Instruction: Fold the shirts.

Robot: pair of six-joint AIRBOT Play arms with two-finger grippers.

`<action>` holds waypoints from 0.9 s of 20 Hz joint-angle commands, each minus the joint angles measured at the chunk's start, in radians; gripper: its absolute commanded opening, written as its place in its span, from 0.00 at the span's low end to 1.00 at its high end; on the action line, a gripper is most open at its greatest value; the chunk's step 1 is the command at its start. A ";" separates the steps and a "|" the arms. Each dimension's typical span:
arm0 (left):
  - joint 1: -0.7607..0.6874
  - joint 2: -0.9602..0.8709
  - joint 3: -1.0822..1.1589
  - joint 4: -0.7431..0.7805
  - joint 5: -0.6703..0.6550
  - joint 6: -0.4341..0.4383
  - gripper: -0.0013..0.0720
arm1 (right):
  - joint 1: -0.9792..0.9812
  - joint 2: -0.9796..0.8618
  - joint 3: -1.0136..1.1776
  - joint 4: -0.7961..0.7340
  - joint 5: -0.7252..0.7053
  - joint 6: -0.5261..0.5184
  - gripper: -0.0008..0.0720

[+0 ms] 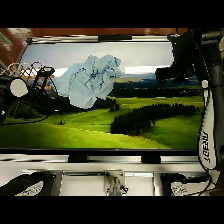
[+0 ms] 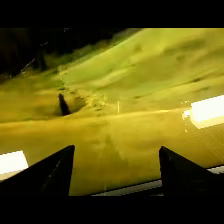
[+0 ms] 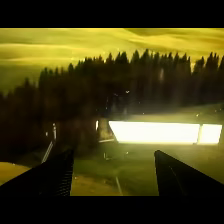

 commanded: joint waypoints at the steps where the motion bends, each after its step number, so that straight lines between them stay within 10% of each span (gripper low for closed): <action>1: -0.002 0.001 0.000 -0.011 0.000 0.000 0.85 | 0.000 -0.001 0.001 0.002 0.076 0.001 0.87; 10: 0.031 -0.147 0.024 -0.138 0.411 -0.026 1.00 | 0.000 -0.002 0.001 0.017 0.093 0.009 0.87; 18: 0.135 -0.724 0.537 -0.150 0.394 -0.001 1.00 | 0.000 -0.002 0.001 0.158 0.097 0.020 0.87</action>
